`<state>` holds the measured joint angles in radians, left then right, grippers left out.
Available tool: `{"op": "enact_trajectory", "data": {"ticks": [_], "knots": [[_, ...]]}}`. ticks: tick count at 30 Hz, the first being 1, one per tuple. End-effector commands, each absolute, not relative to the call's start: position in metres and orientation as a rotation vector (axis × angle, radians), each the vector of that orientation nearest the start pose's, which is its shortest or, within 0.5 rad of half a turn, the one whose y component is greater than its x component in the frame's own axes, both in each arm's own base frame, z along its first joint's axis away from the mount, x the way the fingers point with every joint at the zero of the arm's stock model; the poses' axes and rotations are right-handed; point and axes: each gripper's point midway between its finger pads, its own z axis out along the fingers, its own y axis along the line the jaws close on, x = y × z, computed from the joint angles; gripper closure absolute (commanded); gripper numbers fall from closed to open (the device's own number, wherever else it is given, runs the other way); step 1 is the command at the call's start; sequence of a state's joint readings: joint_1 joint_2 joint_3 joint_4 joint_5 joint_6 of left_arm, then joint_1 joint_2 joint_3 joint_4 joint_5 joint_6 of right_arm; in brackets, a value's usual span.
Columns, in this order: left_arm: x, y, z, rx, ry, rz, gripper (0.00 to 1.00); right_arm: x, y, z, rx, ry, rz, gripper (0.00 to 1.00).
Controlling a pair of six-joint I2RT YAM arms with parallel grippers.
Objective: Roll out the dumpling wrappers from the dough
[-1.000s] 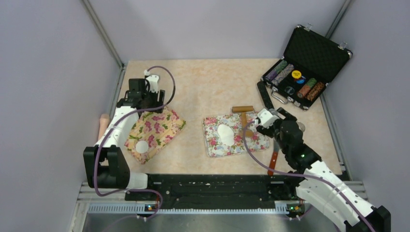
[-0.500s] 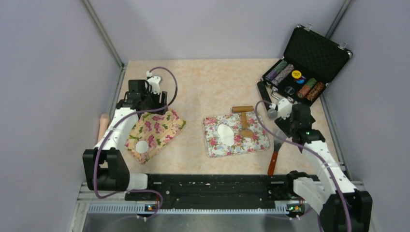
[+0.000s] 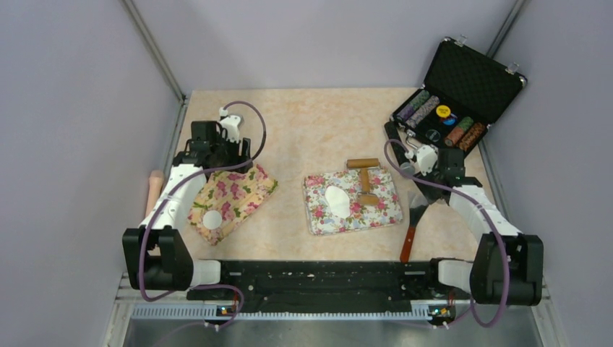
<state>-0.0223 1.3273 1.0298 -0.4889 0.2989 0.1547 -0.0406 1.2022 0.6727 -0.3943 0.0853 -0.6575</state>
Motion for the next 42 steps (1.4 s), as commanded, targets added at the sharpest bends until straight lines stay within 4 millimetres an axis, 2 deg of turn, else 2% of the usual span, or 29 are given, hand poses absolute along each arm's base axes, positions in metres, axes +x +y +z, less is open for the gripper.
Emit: {"op": "enact_trajectory", "data": {"ticks": [1, 5, 13, 15, 18, 19, 22, 24, 26, 29, 30, 31, 33, 37, 39, 42], "knots": [[0.353, -0.056, 0.167, 0.349, 2.248, -0.302, 0.31, 0.308, -0.052, 0.075, -0.689, 2.368, -0.385, 0.40], [0.354, -0.056, 0.165, 0.347, 2.252, -0.301, 0.31, 0.309, -0.056, 0.066, -0.693, 2.386, -0.403, 0.48], [0.355, -0.057, 0.159, 0.344, 2.274, -0.315, 0.32, 0.302, -0.057, 0.043, -0.729, 2.443, -0.389, 0.56], [0.355, -0.057, 0.158, 0.342, 2.277, -0.317, 0.32, 0.303, -0.057, 0.042, -0.726, 2.448, -0.390, 0.65], [0.355, -0.058, 0.158, 0.342, 2.277, -0.321, 0.32, 0.304, -0.058, 0.045, -0.723, 2.442, -0.395, 0.89], [0.355, -0.058, 0.158, 0.341, 2.276, -0.321, 0.32, 0.305, -0.059, 0.048, -0.723, 2.435, -0.405, 1.00], [0.355, -0.058, 0.158, 0.342, 2.274, -0.324, 0.32, 0.309, -0.060, 0.069, -0.721, 2.385, -0.433, 1.00], [0.356, -0.059, 0.159, 0.338, 2.270, -0.327, 0.33, 0.314, -0.053, 0.097, -0.730, 2.300, -0.412, 1.00], [0.358, -0.060, 0.160, 0.333, 2.259, -0.331, 0.33, 0.315, -0.041, 0.134, -0.750, 2.198, -0.390, 1.00], [0.366, -0.064, 0.165, 0.340, 2.229, -0.330, 0.33, 0.312, 0.002, 0.194, -0.857, 2.013, -0.321, 1.00], [0.371, -0.067, 0.166, 0.356, 2.214, -0.325, 0.33, 0.308, 0.020, 0.208, -0.907, 1.961, -0.290, 1.00], [0.375, -0.072, 0.168, 0.387, 2.199, -0.318, 0.33, 0.300, 0.047, 0.218, -0.993, 1.903, -0.242, 1.00], [0.385, -0.084, 0.170, 0.465, 2.179, -0.292, 0.34, 0.288, 0.087, 0.232, -1.129, 1.807, -0.171, 1.00], [0.408, -0.120, 0.164, 0.623, 2.186, -0.234, 0.34, 0.264, 0.156, 0.232, -1.386, 1.661, -0.011, 1.00], [0.412, -0.144, 0.153, 0.710, 2.198, -0.247, 0.34, 0.259, 0.183, 0.221, -1.488, 1.628, 0.051, 1.00], [0.418, -0.172, 0.134, 0.756, 2.237, -0.282, 0.34, 0.246, 0.219, 0.195, -1.673, 1.528, 0.027, 1.00]]}}
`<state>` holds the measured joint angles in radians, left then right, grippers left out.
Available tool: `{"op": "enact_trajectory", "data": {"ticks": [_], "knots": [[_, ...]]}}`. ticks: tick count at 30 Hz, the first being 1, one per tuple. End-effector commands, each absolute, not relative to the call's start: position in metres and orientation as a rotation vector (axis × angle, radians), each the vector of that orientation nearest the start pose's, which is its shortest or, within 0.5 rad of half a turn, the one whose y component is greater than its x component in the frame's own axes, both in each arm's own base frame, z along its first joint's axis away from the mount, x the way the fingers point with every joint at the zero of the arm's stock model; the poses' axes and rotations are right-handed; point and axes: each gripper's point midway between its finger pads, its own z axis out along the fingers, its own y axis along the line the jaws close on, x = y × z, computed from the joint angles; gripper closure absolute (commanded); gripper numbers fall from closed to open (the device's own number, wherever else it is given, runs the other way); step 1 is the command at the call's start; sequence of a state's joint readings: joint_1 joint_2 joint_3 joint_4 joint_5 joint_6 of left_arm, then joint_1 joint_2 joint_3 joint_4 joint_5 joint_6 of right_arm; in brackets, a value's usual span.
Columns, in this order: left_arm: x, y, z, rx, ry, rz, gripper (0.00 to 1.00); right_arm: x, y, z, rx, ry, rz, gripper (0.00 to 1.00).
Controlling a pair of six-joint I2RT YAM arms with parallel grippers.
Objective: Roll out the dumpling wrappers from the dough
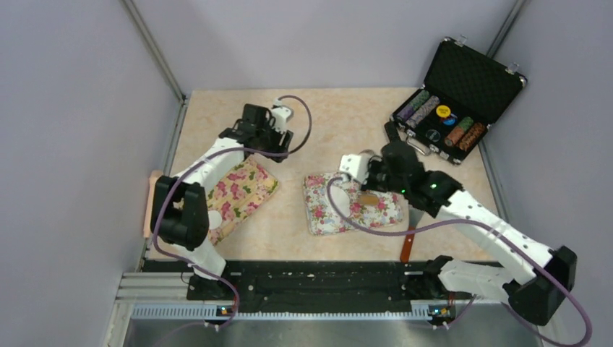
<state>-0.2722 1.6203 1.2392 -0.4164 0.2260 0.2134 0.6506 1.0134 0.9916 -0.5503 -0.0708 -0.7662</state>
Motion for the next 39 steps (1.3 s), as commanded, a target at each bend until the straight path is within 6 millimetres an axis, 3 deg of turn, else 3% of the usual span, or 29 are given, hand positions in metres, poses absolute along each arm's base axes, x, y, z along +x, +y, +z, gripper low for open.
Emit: {"op": "enact_trajectory", "data": {"ticks": [1, 6, 14, 19, 26, 39], "knots": [[0.420, -0.178, 0.128, 0.758, 2.251, -0.304, 0.35, 0.238, 0.228, 0.181, -1.741, 1.492, 0.013, 1.00], [0.425, -0.194, 0.107, 0.750, 2.298, -0.338, 0.36, 0.223, 0.254, 0.137, -1.864, 1.364, -0.049, 1.00], [0.409, -0.218, 0.097, 0.783, 2.312, -0.413, 0.36, 0.215, 0.264, 0.089, -1.913, 1.355, -0.031, 1.00], [0.403, -0.223, 0.090, 0.795, 2.320, -0.420, 0.36, 0.222, 0.267, 0.083, -1.908, 1.364, -0.073, 1.00], [0.401, -0.222, 0.090, 0.788, 2.320, -0.415, 0.36, 0.219, 0.268, 0.072, -1.947, 1.360, -0.054, 1.00], [0.401, -0.222, 0.087, 0.786, 2.322, -0.418, 0.36, 0.225, 0.252, 0.056, -1.939, 1.439, 0.002, 1.00]]}}
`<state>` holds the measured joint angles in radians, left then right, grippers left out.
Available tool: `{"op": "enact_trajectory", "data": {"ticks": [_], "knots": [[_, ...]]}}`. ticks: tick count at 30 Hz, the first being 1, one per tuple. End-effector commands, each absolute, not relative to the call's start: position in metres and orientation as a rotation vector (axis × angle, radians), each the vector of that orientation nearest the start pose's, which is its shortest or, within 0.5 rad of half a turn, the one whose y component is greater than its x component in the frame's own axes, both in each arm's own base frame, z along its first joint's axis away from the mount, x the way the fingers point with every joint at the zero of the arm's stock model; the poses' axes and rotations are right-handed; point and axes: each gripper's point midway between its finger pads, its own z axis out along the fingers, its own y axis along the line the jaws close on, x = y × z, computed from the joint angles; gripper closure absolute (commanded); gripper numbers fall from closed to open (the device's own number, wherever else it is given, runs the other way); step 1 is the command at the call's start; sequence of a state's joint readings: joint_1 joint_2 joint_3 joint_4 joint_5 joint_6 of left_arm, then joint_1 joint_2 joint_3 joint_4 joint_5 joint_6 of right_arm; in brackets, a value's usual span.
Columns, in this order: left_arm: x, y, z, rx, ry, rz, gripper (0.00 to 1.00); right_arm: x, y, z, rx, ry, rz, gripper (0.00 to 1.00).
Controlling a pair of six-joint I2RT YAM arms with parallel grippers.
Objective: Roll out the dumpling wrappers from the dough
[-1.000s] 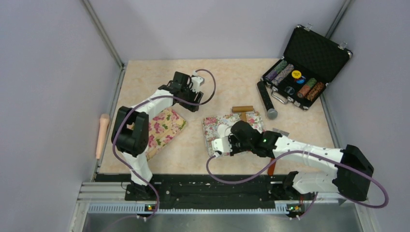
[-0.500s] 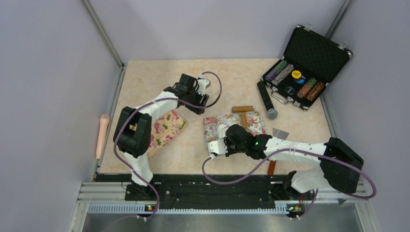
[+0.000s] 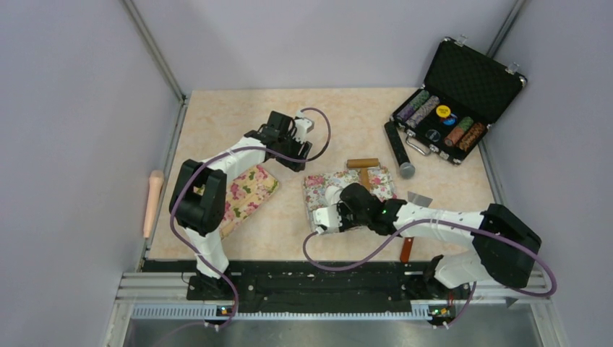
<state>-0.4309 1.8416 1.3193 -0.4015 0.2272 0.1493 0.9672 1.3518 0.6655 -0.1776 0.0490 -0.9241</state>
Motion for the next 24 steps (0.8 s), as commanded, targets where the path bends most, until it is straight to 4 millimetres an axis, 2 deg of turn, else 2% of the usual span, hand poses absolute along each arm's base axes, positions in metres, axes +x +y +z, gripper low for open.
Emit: {"op": "enact_trajectory", "data": {"ticks": [1, 9, 24], "knots": [[0.401, -0.222, 0.088, 0.785, 2.322, -0.419, 0.36, 0.224, 0.251, 0.054, -1.942, 1.441, 0.002, 1.00], [0.402, -0.220, 0.087, 0.782, 2.322, -0.410, 0.37, 0.217, 0.257, 0.051, -1.959, 1.441, 0.072, 1.00], [0.403, -0.220, 0.088, 0.780, 2.317, -0.402, 0.37, 0.214, 0.255, 0.042, -1.986, 1.461, 0.081, 1.00]]}}
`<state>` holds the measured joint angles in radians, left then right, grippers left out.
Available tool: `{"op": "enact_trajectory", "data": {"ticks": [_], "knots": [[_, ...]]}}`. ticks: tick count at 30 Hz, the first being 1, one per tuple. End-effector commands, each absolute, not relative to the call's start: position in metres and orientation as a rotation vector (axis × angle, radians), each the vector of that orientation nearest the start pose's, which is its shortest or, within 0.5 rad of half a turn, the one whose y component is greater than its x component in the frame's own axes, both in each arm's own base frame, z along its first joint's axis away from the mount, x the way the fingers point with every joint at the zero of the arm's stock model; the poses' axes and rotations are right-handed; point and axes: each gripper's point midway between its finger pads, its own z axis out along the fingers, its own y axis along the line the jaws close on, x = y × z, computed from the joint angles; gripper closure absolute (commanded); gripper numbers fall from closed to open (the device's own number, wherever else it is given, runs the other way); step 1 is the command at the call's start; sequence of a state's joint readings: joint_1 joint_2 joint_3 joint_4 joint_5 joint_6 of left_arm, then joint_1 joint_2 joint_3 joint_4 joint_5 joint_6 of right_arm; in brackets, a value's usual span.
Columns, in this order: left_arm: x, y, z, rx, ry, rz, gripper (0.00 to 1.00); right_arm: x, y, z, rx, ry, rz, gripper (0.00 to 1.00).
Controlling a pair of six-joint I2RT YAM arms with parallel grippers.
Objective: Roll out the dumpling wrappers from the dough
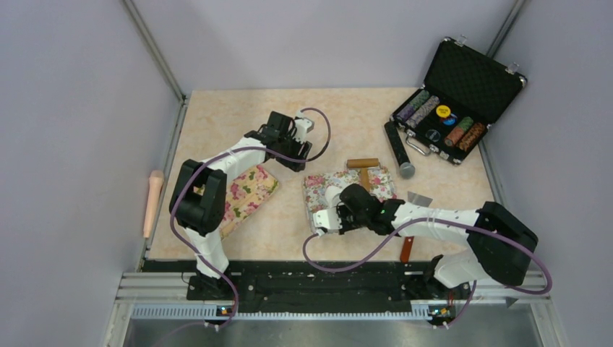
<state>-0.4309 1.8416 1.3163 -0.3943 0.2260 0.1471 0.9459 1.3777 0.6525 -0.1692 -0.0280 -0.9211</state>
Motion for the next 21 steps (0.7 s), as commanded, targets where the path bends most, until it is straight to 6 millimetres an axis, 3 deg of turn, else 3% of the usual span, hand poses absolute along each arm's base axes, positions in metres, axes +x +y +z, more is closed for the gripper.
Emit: {"op": "enact_trajectory", "data": {"ticks": [1, 11, 16, 21], "knots": [[0.403, -0.220, 0.088, 0.781, 2.317, -0.402, 0.37, 0.214, 0.255, 0.040, -1.988, 1.466, 0.082, 1.00], [0.403, -0.219, 0.090, 0.778, 2.310, -0.398, 0.37, 0.217, 0.248, 0.035, -1.988, 1.527, 0.128, 1.00], [0.403, -0.218, 0.090, 0.780, 2.309, -0.396, 0.37, 0.221, 0.251, 0.044, -1.997, 1.467, 0.041, 1.00], [0.403, -0.217, 0.089, 0.780, 2.308, -0.394, 0.37, 0.225, 0.258, 0.066, -1.955, 1.390, -0.026, 1.00]]}}
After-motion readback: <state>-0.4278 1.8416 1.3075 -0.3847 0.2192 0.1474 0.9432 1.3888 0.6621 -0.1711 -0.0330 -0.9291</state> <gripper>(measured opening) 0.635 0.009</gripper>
